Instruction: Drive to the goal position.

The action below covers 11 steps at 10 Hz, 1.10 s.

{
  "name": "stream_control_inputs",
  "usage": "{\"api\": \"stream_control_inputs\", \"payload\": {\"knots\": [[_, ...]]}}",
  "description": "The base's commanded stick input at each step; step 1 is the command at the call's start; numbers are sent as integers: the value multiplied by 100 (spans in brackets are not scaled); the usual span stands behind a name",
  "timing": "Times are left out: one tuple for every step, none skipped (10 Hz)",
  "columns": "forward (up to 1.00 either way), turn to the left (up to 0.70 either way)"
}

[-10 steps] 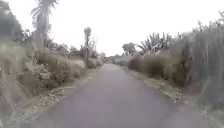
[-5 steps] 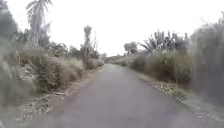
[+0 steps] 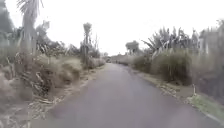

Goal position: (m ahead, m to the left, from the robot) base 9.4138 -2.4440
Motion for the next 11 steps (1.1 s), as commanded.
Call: {"api": "stream_control_inputs", "payload": {"knots": [[100,0],[100,0],[100,0],[100,0],[100,0],[100,0],[100,0],[100,0],[100,0],[100,0],[100,0]]}}
